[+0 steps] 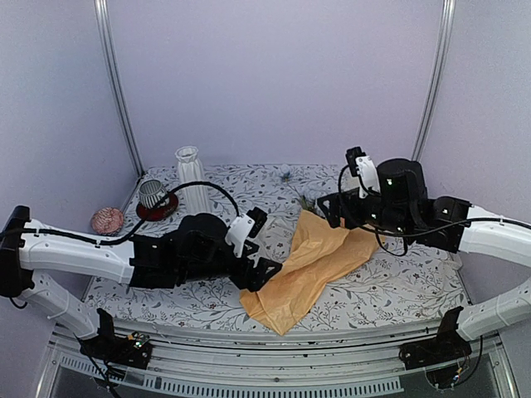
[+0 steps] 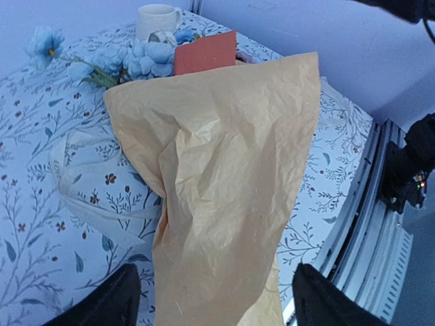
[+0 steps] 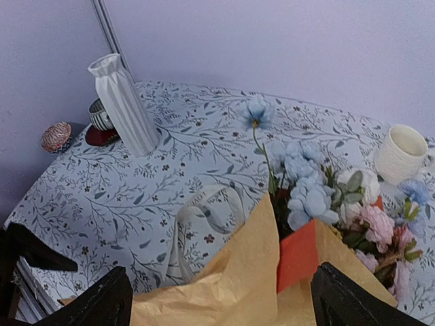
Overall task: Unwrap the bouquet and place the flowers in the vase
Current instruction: Untie the half-tied ribbon from the folded wrapping paper, then unfold the folded wrapping paper from the folded wrapping paper.
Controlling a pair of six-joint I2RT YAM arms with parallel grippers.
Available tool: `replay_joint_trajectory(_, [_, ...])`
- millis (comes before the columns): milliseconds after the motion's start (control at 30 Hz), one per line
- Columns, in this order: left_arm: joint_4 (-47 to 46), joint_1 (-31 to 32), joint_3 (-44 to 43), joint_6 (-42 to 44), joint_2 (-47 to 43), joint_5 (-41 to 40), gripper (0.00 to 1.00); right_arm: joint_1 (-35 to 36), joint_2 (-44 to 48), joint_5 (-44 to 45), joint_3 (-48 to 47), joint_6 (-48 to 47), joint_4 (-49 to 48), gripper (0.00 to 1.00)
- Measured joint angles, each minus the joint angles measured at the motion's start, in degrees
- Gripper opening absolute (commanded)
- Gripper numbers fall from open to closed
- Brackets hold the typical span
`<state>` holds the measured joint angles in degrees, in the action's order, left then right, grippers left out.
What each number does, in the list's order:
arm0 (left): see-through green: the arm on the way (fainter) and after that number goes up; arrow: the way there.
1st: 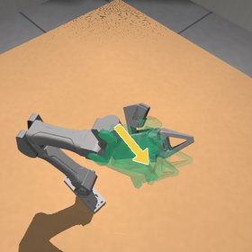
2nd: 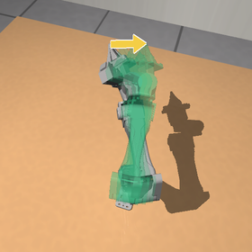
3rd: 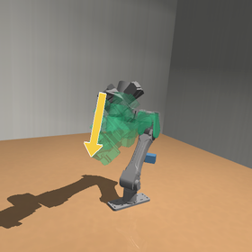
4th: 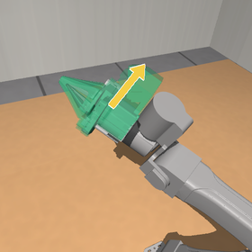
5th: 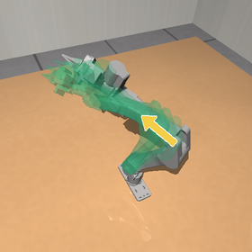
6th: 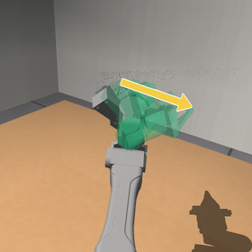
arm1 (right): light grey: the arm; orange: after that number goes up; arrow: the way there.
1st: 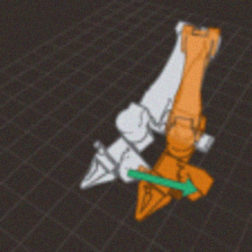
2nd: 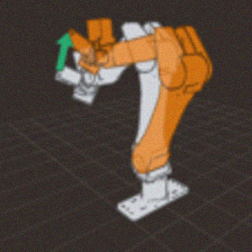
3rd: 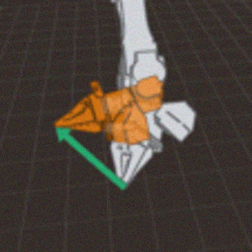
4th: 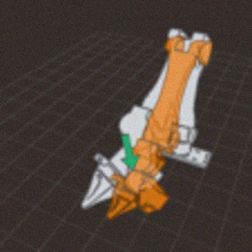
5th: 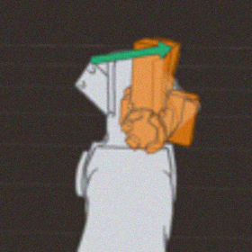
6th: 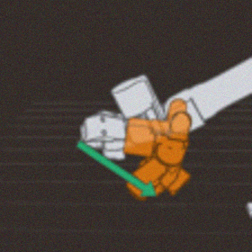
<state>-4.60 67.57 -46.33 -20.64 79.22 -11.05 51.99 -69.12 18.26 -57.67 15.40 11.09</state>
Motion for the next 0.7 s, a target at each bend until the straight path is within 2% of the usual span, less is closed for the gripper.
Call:
replay_joint_trajectory(67, [0.1, 0.1, -1.1, 0.6, 0.5, 0.1, 0.89, 0.0, 3.2, 1.2, 3.7, 1.4, 1.2, 0.94])
replay_joint_trajectory(133, [0.7, 0.2, -2.4, 1.2, 1.3, 0.1, 0.98, 0.0, 6.3, 2.5, 7.0, 2.9, 1.9, 0.95])
replay_joint_trajectory(433, [4.4, 1.8, -11.0, 2.5, 8.8, 0.7, 0.98, -1.0, 12.5, 10.3, 17.5, 11.9, 4.5, 0.95])
replay_joint_trajectory(700, [9.9, 4.0, -21.9, 3.4, 18.3, -0.4, 0.98, -3.8, 15.7, 10.7, 23.9, 16.4, 3.3, 0.95])
